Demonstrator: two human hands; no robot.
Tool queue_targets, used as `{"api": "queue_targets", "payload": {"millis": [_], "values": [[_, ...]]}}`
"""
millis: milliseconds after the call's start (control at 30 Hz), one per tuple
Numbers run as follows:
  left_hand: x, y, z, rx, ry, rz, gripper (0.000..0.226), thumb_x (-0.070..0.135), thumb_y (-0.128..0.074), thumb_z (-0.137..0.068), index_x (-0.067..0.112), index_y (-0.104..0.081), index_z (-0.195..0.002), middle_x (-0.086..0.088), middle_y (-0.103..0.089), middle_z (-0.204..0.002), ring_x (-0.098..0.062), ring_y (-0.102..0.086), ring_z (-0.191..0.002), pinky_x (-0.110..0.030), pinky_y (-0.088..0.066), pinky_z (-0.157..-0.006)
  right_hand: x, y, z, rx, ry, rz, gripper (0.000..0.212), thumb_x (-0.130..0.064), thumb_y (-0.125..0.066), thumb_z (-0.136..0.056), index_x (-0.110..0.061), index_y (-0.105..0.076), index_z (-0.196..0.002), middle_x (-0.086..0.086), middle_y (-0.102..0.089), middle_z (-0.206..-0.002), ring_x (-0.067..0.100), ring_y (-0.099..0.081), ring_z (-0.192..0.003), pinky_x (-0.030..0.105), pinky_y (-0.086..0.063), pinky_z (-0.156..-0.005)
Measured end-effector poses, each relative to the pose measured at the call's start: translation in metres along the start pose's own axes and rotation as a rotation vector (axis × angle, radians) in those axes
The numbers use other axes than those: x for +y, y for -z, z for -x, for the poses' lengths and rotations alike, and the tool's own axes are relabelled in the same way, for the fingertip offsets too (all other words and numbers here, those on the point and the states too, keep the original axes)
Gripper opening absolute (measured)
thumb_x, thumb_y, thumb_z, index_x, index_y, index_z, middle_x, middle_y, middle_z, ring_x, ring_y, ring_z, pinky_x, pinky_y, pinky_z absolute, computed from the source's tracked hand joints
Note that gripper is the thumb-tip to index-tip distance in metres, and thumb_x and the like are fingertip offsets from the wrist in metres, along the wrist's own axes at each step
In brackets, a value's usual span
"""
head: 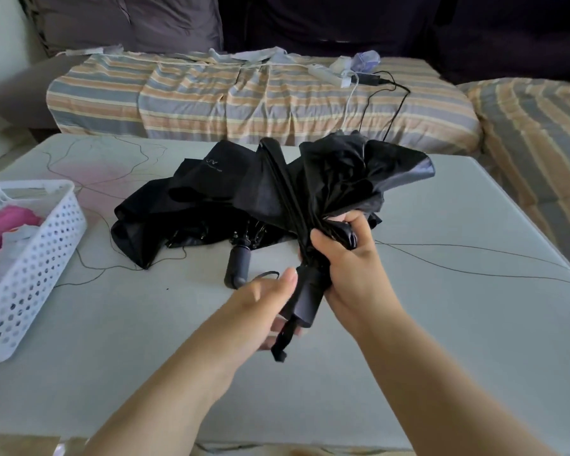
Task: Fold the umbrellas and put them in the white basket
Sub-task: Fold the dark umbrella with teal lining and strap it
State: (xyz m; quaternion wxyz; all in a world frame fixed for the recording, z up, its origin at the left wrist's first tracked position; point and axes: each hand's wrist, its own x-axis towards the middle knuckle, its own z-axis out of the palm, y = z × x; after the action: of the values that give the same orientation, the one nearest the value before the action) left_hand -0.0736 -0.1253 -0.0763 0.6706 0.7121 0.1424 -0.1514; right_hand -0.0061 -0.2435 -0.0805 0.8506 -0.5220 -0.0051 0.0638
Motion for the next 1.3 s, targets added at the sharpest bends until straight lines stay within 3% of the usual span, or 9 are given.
{"api": "queue_targets", "payload": {"millis": [100,300,433,533,633,700,900,1133,1300], "values": [[0.001,-0.013,0.005,-0.143,-0.039,0.059,0.057,0.052,-0.049,-0.081,-0.001,-0.059,-0.1,-0.001,-0.067,-0.07,-0.02,-0.063,-0.065,-0.035,-0.052,-0.067,-0.005,0.0,0.002,0.0,0.047,0.065,0.035,0.007,-0.055,-0.089,-0.026,-0.052,-0.078,0.008,-0.055,-0.082,0.021,-0.053,-0.072,0.032,-0.048,-0.068],[-0.002,-0.022,0.007,0.026,-0.264,-0.31,0.029,0.043,-0.041,-0.091,0.018,-0.052,-0.083,0.017,-0.055,-0.054,-0.004,-0.047,-0.051,-0.022,-0.041,-0.058,-0.022,0.005,0.004,-0.111,0.101,0.175,0.04,0.009,-0.059,-0.086,-0.03,-0.053,-0.085,0.008,-0.06,-0.094,0.025,-0.057,-0.082,0.042,-0.051,-0.081],[-0.001,-0.029,0.009,0.174,-0.339,-0.438,0.025,0.047,-0.041,-0.088,0.023,-0.048,-0.082,-0.003,-0.06,-0.071,-0.006,-0.046,-0.049,-0.02,-0.034,-0.048,-0.026,0.009,0.007,-0.161,0.059,0.18,0.044,0.007,-0.061,-0.087,-0.036,-0.05,-0.087,0.011,-0.06,-0.097,0.029,-0.058,-0.082,0.051,-0.052,-0.087],[-0.002,-0.032,0.009,0.24,-0.391,-0.516,0.024,0.043,-0.045,-0.091,0.02,-0.045,-0.083,0.001,-0.046,-0.061,-0.007,-0.043,-0.046,-0.019,-0.032,-0.044,-0.024,0.01,0.009,-0.125,0.09,0.225,0.039,-0.008,-0.069,-0.08,-0.04,-0.047,-0.087,0.014,-0.059,-0.101,0.026,-0.058,-0.084,0.044,-0.053,-0.083],[-0.006,-0.036,0.008,0.277,-0.443,-0.611,0.026,0.043,-0.045,-0.091,0.017,-0.045,-0.091,0.0,-0.048,-0.065,-0.01,-0.044,-0.05,-0.02,-0.033,-0.046,-0.021,0.009,0.013,-0.045,0.098,0.274,0.044,-0.021,-0.079,-0.07,-0.043,-0.044,-0.086,0.011,-0.061,-0.104,0.02,-0.06,-0.083,0.039,-0.053,-0.082],[-0.008,-0.039,0.006,0.301,-0.471,-0.669,0.027,0.043,-0.044,-0.091,0.016,-0.042,-0.09,0.0,-0.048,-0.067,-0.012,-0.045,-0.054,-0.022,-0.033,-0.049,-0.018,0.008,0.014,0.031,0.104,0.293,0.05,-0.016,-0.081,-0.071,-0.043,-0.041,-0.084,0.005,-0.062,-0.099,0.015,-0.059,-0.08,0.033,-0.052,-0.078],[-0.012,-0.039,0.001,0.315,-0.508,-0.77,0.028,0.044,-0.042,-0.093,0.018,-0.034,-0.086,0.002,-0.042,-0.066,-0.011,-0.042,-0.055,-0.023,-0.035,-0.052,-0.018,0.005,0.013,0.119,0.027,0.126,0.037,-0.002,-0.054,-0.088,-0.033,-0.035,-0.088,0.003,-0.061,-0.081,0.018,-0.064,-0.066,0.031,-0.048,-0.069],[-0.015,-0.031,0.0,0.307,-0.575,-0.71,0.03,0.043,-0.044,-0.091,0.013,-0.044,-0.096,-0.001,-0.047,-0.066,-0.014,-0.044,-0.054,-0.025,-0.033,-0.049,-0.021,0.003,0.014,0.094,-0.049,-0.116,0.027,-0.005,-0.053,-0.095,-0.025,-0.035,-0.097,0.007,-0.061,-0.097,0.024,-0.066,-0.076,0.031,-0.054,-0.073],[-0.016,-0.03,0.001,0.352,-0.604,-0.771,0.033,0.047,-0.039,-0.089,0.015,-0.042,-0.095,0.003,-0.041,-0.065,-0.011,-0.042,-0.056,-0.022,-0.031,-0.048,-0.027,0.004,0.014,0.057,-0.081,-0.046,0.026,-0.004,-0.052,-0.096,-0.022,-0.036,-0.105,0.001,-0.068,-0.085,0.033,-0.069,-0.09,0.038,-0.054,-0.085]]}}
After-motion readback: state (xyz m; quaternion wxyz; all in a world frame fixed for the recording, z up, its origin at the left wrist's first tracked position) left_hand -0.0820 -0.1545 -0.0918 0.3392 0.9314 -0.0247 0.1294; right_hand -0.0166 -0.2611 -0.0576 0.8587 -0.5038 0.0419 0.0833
